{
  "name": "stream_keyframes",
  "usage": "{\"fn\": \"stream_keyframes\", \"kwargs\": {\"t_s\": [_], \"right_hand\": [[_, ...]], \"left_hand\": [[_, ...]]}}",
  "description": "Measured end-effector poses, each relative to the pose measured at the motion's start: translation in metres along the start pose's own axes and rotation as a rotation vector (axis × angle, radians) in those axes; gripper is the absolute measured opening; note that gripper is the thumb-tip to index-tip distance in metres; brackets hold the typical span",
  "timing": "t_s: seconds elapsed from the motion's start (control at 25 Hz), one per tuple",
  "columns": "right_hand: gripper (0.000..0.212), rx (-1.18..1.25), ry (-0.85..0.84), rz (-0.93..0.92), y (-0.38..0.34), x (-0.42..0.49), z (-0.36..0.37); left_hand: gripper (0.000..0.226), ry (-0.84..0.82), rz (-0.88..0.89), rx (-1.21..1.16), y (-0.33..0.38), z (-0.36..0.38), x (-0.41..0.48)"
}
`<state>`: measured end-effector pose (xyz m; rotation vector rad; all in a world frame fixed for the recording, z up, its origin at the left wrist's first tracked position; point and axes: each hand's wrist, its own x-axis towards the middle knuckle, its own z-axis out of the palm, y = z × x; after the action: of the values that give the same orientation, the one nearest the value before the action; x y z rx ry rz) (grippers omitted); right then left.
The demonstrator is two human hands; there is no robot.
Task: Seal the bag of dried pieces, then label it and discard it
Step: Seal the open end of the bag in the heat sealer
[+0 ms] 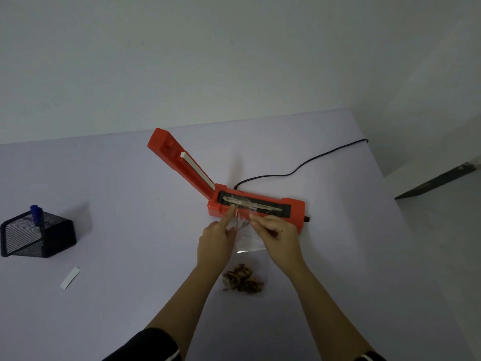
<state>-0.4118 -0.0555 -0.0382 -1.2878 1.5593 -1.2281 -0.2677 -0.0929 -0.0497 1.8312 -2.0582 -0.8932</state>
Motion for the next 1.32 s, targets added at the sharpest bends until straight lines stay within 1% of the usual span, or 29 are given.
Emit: {"fn": "stream_keyframes", "kwargs": {"t_s": [0.08, 0.24, 0.32, 0.44, 0.48, 0.56, 0.6, 0.68, 0.76, 0.84, 0.92, 1.08, 1.16, 1.2, 1.24, 1.28, 1.32], "right_hand": [[0.022, 0.014, 0.006, 0.027, 0.001, -0.001, -0.002], [0.029, 0.076, 0.055, 0.156, 0.002, -0.002, -0.007], [0.027, 0.077, 0.083, 0.187, 0.003, -0.001, -0.008], [0.012, 0.08, 0.092, 0.233, 0.003, 0.002, -0.006], [0.013, 0.059, 0.089, 0.236, 0.002, 0.002, -0.006], [0.02, -0.006, 0.096, 0.199, 0.0, 0.003, -0.004], [0.021, -0.051, 0.099, 0.141, -0.002, 0.004, -0.003], [0.019, -0.128, 0.089, 0.005, -0.004, 0.005, -0.001], [0.017, -0.153, 0.064, -0.078, -0.004, 0.005, 0.001], [0.015, -0.176, 0.03, -0.142, -0.002, 0.002, 0.002], [0.017, -0.169, 0.033, -0.155, 0.002, -0.001, 0.001], [0.014, -0.097, 0.061, -0.108, 0.005, -0.006, 0.001], [0.02, -0.034, 0.086, -0.067, 0.004, -0.009, 0.0], [0.02, 0.013, 0.111, -0.018, 0.003, -0.01, 0.0], [0.016, 0.069, 0.14, 0.045, 0.002, -0.01, -0.002], [0.013, 0.126, 0.166, 0.112, 0.003, -0.01, -0.004], [0.014, 0.171, 0.183, 0.173, 0.003, -0.011, -0.005]], "left_hand": [[0.053, 0.008, 0.005, -0.01, 0.0, 0.001, 0.0], [0.052, -0.015, -0.002, -0.001, 0.0, 0.0, 0.002], [0.051, -0.011, 0.009, 0.006, 0.0, -0.002, 0.003], [0.05, -0.033, 0.012, 0.029, -0.001, -0.003, 0.005], [0.05, -0.055, 0.005, 0.032, 0.0, -0.004, 0.006], [0.047, -0.093, -0.009, 0.023, 0.003, -0.008, 0.008], [0.046, -0.104, -0.011, 0.019, 0.004, -0.009, 0.009], [0.041, -0.114, -0.022, 0.018, 0.006, -0.01, 0.011], [0.034, -0.113, -0.064, -0.012, 0.007, -0.009, 0.012], [0.025, -0.095, -0.104, -0.057, 0.008, -0.006, 0.013], [0.021, -0.079, -0.107, -0.078, 0.008, -0.004, 0.014], [0.028, -0.068, -0.095, -0.096, 0.003, -0.004, 0.011], [0.04, -0.004, -0.027, -0.109, -0.001, -0.004, 0.005], [0.047, 0.036, 0.002, -0.137, -0.003, -0.005, 0.001], [0.051, 0.07, 0.004, -0.21, -0.004, -0.006, -0.004], [0.051, 0.087, -0.031, -0.322, -0.005, -0.008, -0.01], [0.049, 0.084, -0.091, -0.45, -0.005, -0.01, -0.015]]}}
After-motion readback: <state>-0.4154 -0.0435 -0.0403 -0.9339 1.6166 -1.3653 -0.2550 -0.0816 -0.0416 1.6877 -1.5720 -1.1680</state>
